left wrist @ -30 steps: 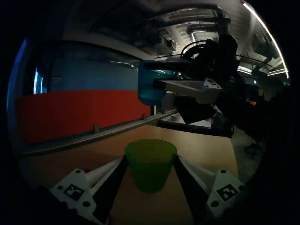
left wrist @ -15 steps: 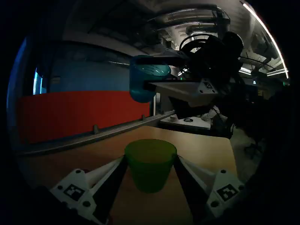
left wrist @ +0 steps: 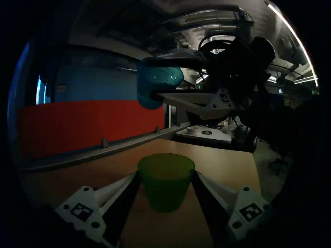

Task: Pour water

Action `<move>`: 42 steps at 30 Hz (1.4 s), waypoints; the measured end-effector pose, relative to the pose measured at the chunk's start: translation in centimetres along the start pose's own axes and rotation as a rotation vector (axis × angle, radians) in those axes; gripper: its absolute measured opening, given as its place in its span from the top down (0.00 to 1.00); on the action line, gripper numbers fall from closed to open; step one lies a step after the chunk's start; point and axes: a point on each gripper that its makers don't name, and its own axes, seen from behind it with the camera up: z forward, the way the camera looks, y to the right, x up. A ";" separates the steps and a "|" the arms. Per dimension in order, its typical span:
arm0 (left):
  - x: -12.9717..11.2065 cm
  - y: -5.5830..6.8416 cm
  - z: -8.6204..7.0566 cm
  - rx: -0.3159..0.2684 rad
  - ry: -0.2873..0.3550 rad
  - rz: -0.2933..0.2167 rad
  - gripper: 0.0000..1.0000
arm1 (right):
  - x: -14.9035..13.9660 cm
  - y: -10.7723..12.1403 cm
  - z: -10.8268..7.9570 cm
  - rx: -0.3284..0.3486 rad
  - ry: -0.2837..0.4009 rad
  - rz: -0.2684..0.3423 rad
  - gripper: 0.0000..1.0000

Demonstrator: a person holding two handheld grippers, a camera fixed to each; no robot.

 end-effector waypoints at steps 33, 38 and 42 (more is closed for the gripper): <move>0.3 0.7 0.2 -0.010 0.000 0.015 0.14 | -0.1 1.3 0.1 -0.047 -0.009 -0.185 0.09; 0.3 0.7 0.2 -0.010 0.000 0.015 0.14 | 0.0 1.6 0.0 -0.053 -0.007 -0.202 0.09; 0.4 0.8 0.2 -0.011 -0.001 0.016 0.14 | 0.1 1.7 0.0 -0.056 -0.008 -0.219 0.09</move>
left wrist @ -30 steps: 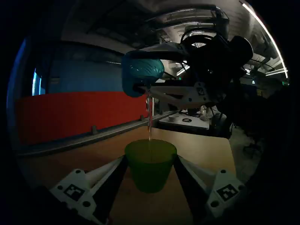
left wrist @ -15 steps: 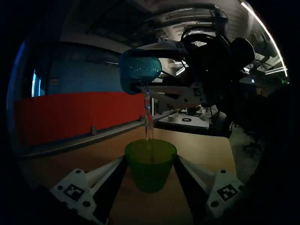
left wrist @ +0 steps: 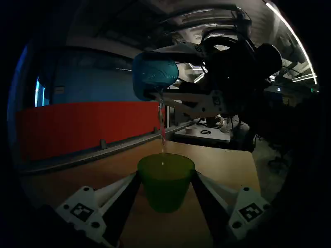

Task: Pour water

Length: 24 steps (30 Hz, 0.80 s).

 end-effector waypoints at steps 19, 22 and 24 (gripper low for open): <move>0.1 -0.1 0.3 0.003 0.004 0.001 0.14 | 0.1 0.2 -0.2 -0.012 0.001 -0.077 0.09; 0.1 0.0 0.3 0.001 0.006 0.001 0.14 | 0.2 0.3 -0.2 -0.013 0.000 -0.089 0.09; 0.2 0.0 0.3 0.000 0.007 0.001 0.14 | 0.3 0.3 -0.2 -0.014 0.000 -0.096 0.09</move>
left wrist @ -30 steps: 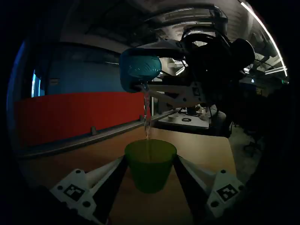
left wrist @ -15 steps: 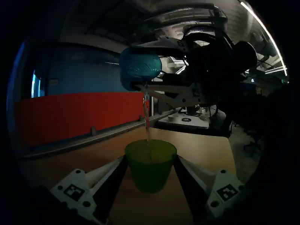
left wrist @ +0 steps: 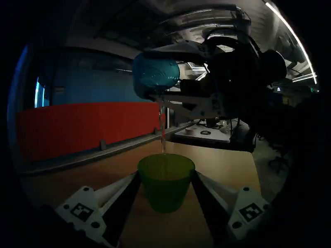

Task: Pour water

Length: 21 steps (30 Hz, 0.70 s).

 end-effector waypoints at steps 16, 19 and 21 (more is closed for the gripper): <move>0.5 -0.1 -0.2 0.003 0.006 -0.001 0.14 | 0.4 0.2 0.1 -0.007 0.002 -0.063 0.09; 0.5 0.0 -0.1 0.003 0.006 -0.001 0.14 | 0.4 0.3 0.1 -0.009 0.002 -0.073 0.09; 0.5 -0.1 -0.1 0.002 0.006 -0.001 0.14 | 0.4 0.4 0.1 -0.011 0.001 -0.079 0.09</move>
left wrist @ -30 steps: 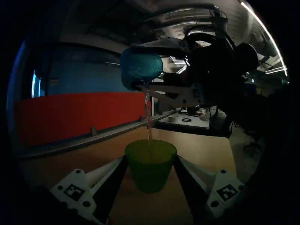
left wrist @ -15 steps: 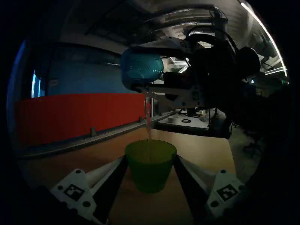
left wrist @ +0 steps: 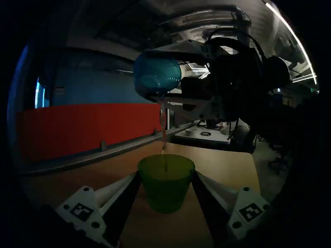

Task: Pour water

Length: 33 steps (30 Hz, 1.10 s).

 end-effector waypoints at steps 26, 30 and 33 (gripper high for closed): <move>0.6 -0.1 0.4 0.002 0.010 -0.005 0.14 | 0.7 0.7 -0.2 -0.017 0.010 -0.106 0.09; 0.7 0.0 0.4 0.001 0.011 -0.006 0.14 | 0.8 0.8 -0.2 -0.021 0.010 -0.132 0.09; 0.9 0.1 0.5 0.000 0.015 -0.006 0.14 | 0.9 0.8 -0.2 -0.022 0.009 -0.153 0.09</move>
